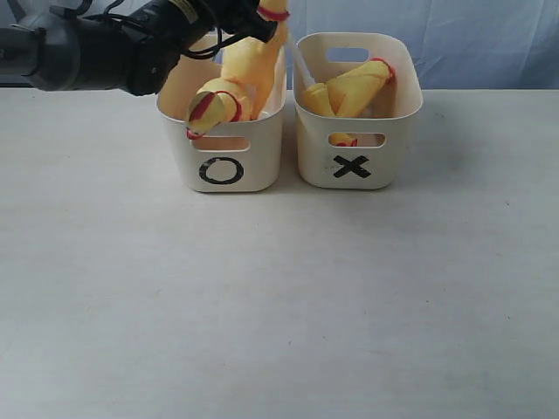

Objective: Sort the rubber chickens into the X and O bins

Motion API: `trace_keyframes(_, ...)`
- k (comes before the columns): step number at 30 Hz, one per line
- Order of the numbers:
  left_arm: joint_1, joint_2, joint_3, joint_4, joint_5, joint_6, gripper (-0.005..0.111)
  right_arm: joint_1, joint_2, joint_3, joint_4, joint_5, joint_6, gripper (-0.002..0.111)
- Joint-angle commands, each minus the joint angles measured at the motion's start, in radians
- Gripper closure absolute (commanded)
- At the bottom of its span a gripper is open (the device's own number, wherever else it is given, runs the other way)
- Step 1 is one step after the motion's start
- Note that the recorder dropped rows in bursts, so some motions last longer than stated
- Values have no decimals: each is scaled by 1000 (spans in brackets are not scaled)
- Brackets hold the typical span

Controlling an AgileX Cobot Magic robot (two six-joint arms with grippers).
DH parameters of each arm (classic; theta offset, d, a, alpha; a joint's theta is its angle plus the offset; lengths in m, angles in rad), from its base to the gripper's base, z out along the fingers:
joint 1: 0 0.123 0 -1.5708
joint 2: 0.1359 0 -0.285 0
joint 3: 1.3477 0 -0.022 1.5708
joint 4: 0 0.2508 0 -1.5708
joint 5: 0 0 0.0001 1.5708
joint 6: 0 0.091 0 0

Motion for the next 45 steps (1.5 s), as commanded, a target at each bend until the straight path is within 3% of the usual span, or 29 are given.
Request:
trace_keyframes(1,1,1,2,-61,19,-7,46,-3,-7,5,-2,-1,-7,36)
trace_keyframes(12,7,-39,2,-65,59,21,46,-3,-7,5,-6,-1,-7,36)
trace_keyframes(19,55,-109,2,-41,313,48,46,-3,-7,5,-14,-1,-9,36)
trace_keyframes(22,64,-144,24,-2,320,44,60,-3,-7,5,-14,-1,-9,36)
trace_keyframes(30,-86,-173,31,423,287,9,63,-3,-7,5,-16,-1,-9,36)
trace_keyframes(36,-97,-173,31,387,185,9,63,-3,-7,5,-16,-1,-9,36)
trace_keyframes(41,-98,-175,31,381,417,9,66,-3,-7,5,-20,-1,-9,36)
trace_keyframes(45,-94,-201,38,375,699,9,94,-3,-7,5,-36,-1,-9,36)
